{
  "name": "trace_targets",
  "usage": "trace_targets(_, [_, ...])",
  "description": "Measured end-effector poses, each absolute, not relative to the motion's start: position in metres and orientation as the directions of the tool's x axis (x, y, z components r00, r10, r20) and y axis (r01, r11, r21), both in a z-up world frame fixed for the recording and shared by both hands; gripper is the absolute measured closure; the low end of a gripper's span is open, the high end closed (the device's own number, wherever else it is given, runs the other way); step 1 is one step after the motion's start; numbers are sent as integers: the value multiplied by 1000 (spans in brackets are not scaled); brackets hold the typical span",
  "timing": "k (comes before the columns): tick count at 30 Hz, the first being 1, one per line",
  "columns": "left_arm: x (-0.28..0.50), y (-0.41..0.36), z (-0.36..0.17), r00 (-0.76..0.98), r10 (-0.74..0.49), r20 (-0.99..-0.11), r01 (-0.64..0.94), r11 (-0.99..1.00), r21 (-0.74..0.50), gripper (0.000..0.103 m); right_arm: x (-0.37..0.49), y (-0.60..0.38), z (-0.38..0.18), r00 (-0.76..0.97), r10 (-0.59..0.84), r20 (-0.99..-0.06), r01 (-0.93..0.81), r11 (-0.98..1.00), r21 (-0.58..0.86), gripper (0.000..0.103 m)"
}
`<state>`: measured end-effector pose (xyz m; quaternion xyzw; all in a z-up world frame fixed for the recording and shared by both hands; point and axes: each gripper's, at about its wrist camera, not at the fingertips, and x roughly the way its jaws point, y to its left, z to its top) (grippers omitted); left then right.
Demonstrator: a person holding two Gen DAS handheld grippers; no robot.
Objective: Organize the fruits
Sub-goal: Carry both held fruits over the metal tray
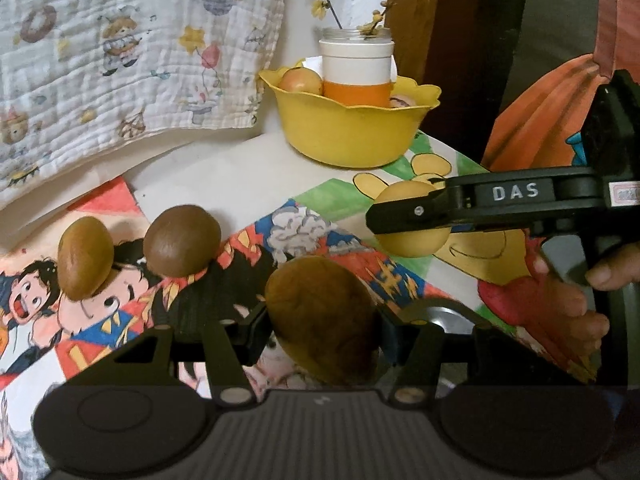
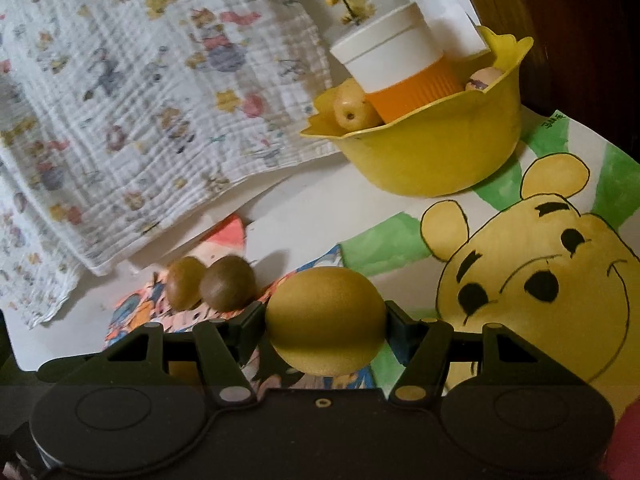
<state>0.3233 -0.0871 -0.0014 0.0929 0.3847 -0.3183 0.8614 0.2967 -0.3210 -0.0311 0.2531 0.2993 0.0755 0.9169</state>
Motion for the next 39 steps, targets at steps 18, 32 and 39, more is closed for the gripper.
trace_targets(18, [258,-68,-5,473,-456,-754,660,750,-40,44,229,-296,-34,743,405,-533,-108,858,502,38])
trace_targets(32, [241,-63,-9,478,-400,-782,651,759,9,44,211,-272,-41,716,363,-596,-224,928,297,38])
trace_targets(39, [233,-64,-11,485,-383,-786,650,759,31,44,202,-263,-44,725,348,-594,-266,938,224,38])
